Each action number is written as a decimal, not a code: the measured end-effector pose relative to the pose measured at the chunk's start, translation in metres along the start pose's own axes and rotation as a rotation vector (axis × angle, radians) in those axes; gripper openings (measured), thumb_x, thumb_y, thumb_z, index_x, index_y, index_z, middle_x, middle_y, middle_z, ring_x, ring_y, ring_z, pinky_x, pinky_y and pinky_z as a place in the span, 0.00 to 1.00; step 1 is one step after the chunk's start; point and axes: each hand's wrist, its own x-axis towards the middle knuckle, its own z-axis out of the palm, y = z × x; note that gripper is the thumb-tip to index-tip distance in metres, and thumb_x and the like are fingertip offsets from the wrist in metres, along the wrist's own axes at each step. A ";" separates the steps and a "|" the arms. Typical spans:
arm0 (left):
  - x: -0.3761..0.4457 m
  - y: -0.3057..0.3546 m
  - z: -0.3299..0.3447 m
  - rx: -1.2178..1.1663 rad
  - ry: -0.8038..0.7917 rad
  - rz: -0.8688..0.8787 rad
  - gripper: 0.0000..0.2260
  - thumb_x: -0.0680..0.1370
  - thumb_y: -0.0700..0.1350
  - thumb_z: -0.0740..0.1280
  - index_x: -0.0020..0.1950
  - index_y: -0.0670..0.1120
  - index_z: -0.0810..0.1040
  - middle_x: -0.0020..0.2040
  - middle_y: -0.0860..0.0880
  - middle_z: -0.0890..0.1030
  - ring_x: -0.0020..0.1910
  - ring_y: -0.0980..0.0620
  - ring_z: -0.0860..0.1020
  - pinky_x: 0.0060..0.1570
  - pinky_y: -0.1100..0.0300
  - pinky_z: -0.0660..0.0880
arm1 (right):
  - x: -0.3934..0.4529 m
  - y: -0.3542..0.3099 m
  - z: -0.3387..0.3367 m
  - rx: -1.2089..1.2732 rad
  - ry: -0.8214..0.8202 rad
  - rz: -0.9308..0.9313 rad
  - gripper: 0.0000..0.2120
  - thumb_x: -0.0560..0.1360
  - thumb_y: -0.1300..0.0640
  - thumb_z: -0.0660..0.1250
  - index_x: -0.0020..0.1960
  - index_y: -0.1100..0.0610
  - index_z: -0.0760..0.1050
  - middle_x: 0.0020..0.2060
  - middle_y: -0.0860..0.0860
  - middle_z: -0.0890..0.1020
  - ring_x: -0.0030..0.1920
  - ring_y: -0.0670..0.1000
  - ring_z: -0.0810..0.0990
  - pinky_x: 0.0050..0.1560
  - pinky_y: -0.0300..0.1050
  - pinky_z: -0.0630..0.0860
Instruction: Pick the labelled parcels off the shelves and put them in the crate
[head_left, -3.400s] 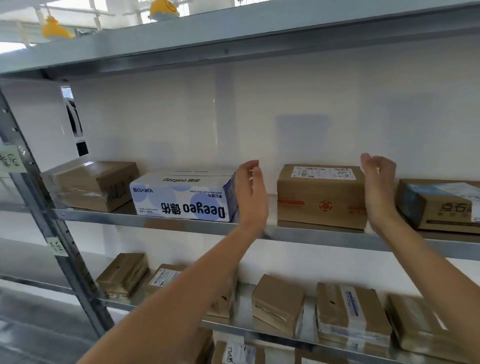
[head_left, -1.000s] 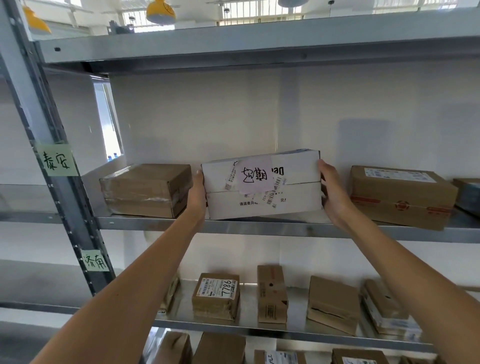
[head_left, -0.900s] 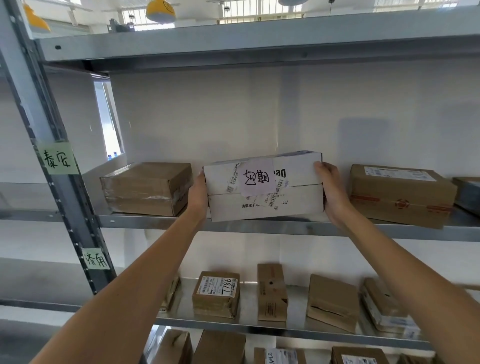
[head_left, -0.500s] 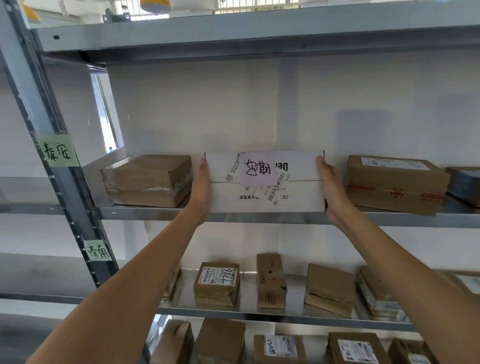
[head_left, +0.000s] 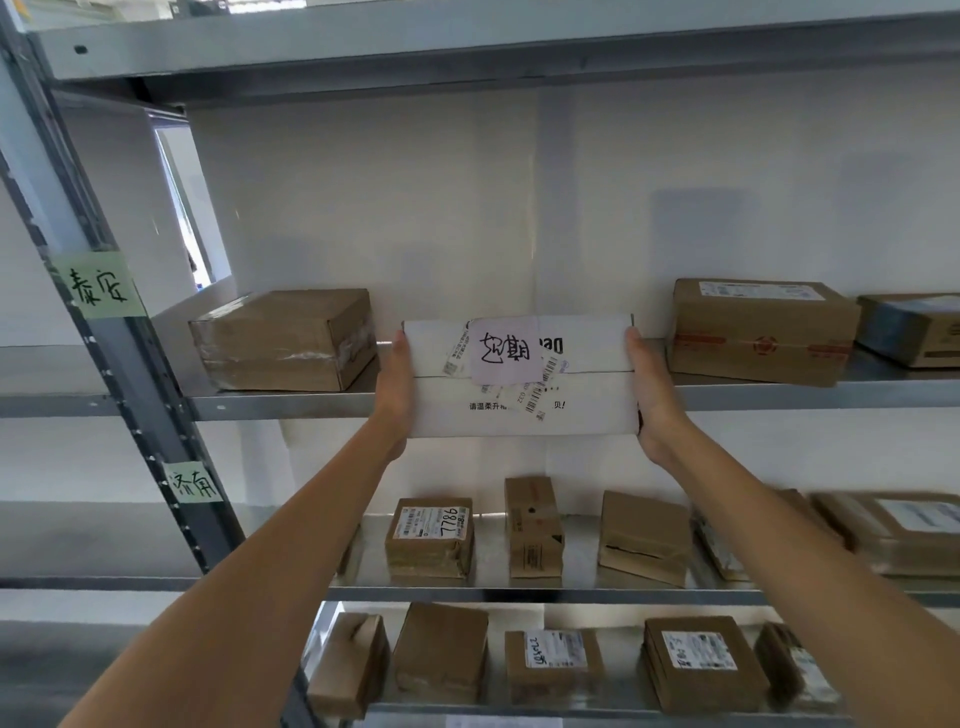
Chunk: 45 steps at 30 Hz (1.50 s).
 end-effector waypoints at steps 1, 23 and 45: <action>-0.003 -0.002 0.001 0.001 0.002 0.009 0.28 0.79 0.67 0.50 0.64 0.49 0.76 0.57 0.49 0.80 0.49 0.52 0.79 0.42 0.57 0.74 | -0.002 0.003 -0.002 0.001 0.000 0.001 0.36 0.62 0.25 0.63 0.63 0.45 0.74 0.56 0.48 0.83 0.56 0.51 0.82 0.59 0.58 0.78; -0.126 -0.141 0.202 0.173 -0.258 -0.228 0.32 0.76 0.70 0.52 0.62 0.46 0.78 0.56 0.44 0.82 0.56 0.43 0.80 0.63 0.44 0.73 | -0.130 0.066 -0.256 -0.036 0.382 0.164 0.34 0.70 0.27 0.57 0.67 0.48 0.69 0.57 0.53 0.80 0.54 0.55 0.81 0.55 0.58 0.79; -0.339 -0.231 0.671 0.314 -1.272 -0.201 0.16 0.76 0.63 0.59 0.51 0.51 0.69 0.55 0.43 0.77 0.54 0.44 0.78 0.59 0.44 0.75 | -0.300 0.017 -0.624 0.076 1.412 0.197 0.23 0.78 0.36 0.57 0.62 0.50 0.74 0.55 0.52 0.81 0.54 0.55 0.81 0.59 0.57 0.77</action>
